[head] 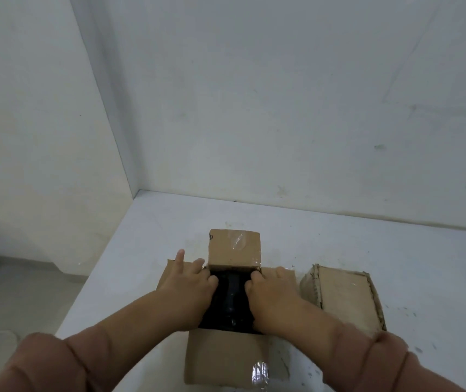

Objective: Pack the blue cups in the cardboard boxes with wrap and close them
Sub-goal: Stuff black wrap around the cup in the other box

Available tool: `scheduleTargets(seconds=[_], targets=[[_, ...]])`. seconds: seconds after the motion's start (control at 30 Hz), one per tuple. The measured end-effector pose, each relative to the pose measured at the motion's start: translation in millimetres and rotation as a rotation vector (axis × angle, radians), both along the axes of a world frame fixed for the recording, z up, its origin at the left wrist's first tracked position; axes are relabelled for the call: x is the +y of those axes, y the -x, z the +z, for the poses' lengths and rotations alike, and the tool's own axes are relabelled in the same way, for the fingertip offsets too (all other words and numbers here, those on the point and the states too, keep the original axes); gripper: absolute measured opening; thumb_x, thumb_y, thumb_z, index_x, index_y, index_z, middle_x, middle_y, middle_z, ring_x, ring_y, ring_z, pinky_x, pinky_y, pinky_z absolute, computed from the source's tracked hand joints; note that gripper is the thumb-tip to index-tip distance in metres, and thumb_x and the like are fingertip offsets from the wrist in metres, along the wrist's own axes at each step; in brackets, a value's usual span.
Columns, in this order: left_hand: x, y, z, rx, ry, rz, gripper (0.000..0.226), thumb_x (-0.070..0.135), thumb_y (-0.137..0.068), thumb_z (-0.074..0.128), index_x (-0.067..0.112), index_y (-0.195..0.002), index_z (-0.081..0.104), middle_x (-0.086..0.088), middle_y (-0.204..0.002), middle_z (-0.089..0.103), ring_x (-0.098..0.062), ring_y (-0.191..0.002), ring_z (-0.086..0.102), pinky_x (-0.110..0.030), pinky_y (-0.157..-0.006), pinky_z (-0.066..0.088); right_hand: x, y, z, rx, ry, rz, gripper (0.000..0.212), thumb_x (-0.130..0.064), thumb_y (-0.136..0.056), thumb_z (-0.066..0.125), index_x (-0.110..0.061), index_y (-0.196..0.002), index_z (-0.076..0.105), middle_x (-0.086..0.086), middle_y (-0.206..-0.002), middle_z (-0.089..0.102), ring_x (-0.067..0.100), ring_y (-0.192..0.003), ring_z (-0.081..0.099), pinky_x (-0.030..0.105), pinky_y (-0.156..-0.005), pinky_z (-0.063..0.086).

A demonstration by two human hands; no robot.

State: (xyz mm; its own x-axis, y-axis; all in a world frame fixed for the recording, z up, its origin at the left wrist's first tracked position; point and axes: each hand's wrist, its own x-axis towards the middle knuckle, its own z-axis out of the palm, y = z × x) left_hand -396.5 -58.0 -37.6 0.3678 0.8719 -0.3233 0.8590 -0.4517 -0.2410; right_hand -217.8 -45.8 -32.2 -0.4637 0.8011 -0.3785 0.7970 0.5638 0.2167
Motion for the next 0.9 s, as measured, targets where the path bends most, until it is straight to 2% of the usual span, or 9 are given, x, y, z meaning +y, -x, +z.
scheduleTargets(seconds=[0.07, 0.13, 0.27, 0.33, 0.47, 0.6, 0.73, 0.83, 0.9], targets=[[0.1, 4.3, 2.6, -0.040, 0.015, 0.037, 0.051, 0.027, -0.079, 0.057, 0.015, -0.126, 0.044, -0.010, -0.135, 0.040, -0.032, -0.135, 0.022, -0.062, -0.110, -0.004, 6.9, -7.0, 0.0, 0.013, 0.074, -0.015, 0.071, -0.050, -0.071, 0.066, -0.012, -0.126, 0.041, 0.007, -0.117, 0.049, 0.025, -0.101, 0.050, 0.047, -0.093, 0.026], [-2.4, 3.0, 3.9, 0.008, -0.027, 0.020, 0.054, 0.030, -0.079, 0.057, 0.012, -0.128, 0.043, -0.013, -0.137, 0.039, -0.034, -0.135, 0.022, -0.064, -0.109, -0.005, 7.4, -6.7, -3.5, -0.041, 0.050, -0.007, 0.085, -0.050, -0.072, 0.066, -0.007, -0.136, 0.031, 0.009, -0.122, 0.047, 0.027, -0.104, 0.049, 0.049, -0.096, 0.023], [-6.4, -11.4, -0.9, 0.113, -0.004, -0.015, 0.058, 0.030, -0.083, 0.056, 0.006, -0.133, 0.038, -0.015, -0.140, 0.040, -0.038, -0.140, 0.012, -0.071, -0.103, -0.007, -1.5, 4.5, -14.8, 0.015, -0.018, -0.057, 0.060, -0.014, -0.082, 0.056, 0.000, -0.135, 0.032, 0.015, -0.122, 0.044, 0.031, -0.099, 0.050, 0.036, -0.076, 0.034], [-6.0, -14.1, -2.3, 0.087, 0.021, 0.007, 0.054, 0.027, -0.084, 0.055, 0.006, -0.130, 0.039, -0.012, -0.137, 0.042, -0.038, -0.141, 0.011, -0.072, -0.103, -0.007, -3.1, 4.9, -16.5, 0.065, -0.022, -0.068, 0.054, -0.008, -0.080, 0.055, -0.001, -0.130, 0.036, 0.016, -0.119, 0.046, 0.031, -0.098, 0.051, 0.036, -0.074, 0.035], [-2.8, -6.1, -4.6, -0.035, 0.049, 0.104, 0.057, 0.027, -0.080, 0.057, 0.012, -0.130, 0.036, -0.012, -0.148, 0.030, -0.033, -0.143, 0.004, -0.067, -0.107, -0.006, -0.4, -3.8, -9.5, 0.112, 0.046, -0.079, 0.069, -0.024, -0.080, 0.062, -0.005, -0.138, 0.029, 0.012, -0.125, 0.045, 0.028, -0.106, 0.050, 0.038, -0.084, 0.039], [0.7, -7.5, -2.7, -0.277, 0.123, 0.123, 0.085, 0.039, -0.074, 0.059, 0.019, -0.145, 0.016, -0.004, -0.150, 0.026, -0.026, -0.143, 0.009, -0.052, -0.114, -0.003, 6.3, 1.3, 3.8, 0.077, -0.031, 0.041, 0.090, -0.051, -0.070, 0.068, -0.008, -0.139, 0.027, 0.010, -0.122, 0.050, 0.028, -0.109, 0.046, 0.044, -0.094, 0.029], [1.3, -17.5, -13.1, -0.256, 0.072, 0.024, 0.093, 0.045, -0.074, 0.067, 0.014, -0.146, 0.017, -0.005, -0.147, 0.032, -0.023, -0.134, 0.033, -0.040, -0.115, 0.013, -1.9, 11.4, -8.2, 0.090, -0.052, 0.087, 0.075, -0.033, -0.086, 0.057, -0.004, -0.143, 0.020, 0.016, -0.131, 0.046, 0.030, -0.115, 0.046, 0.042, -0.104, 0.029], [3.0, -15.1, -22.7, -0.230, 0.023, -0.021, 0.095, 0.048, -0.076, 0.067, 0.012, -0.147, 0.015, -0.007, -0.147, 0.032, -0.024, -0.133, 0.034, -0.039, -0.115, 0.013, -3.2, 6.4, -13.1, 0.113, -0.065, 0.070, 0.074, -0.029, -0.086, 0.057, -0.006, -0.144, 0.018, 0.016, -0.131, 0.044, 0.031, -0.118, 0.045, 0.049, -0.110, 0.017], [4.2, -10.8, -26.3, -0.230, 0.016, -0.041, 0.096, 0.051, -0.077, 0.064, 0.014, -0.148, 0.012, -0.006, -0.150, 0.028, -0.024, -0.135, 0.030, -0.040, -0.115, 0.009, -4.6, 3.0, -17.4, 0.144, -0.060, 0.052, 0.076, -0.028, -0.085, 0.058, -0.007, -0.145, 0.016, 0.016, -0.132, 0.042, 0.030, -0.120, 0.043, 0.044, -0.108, 0.021]])
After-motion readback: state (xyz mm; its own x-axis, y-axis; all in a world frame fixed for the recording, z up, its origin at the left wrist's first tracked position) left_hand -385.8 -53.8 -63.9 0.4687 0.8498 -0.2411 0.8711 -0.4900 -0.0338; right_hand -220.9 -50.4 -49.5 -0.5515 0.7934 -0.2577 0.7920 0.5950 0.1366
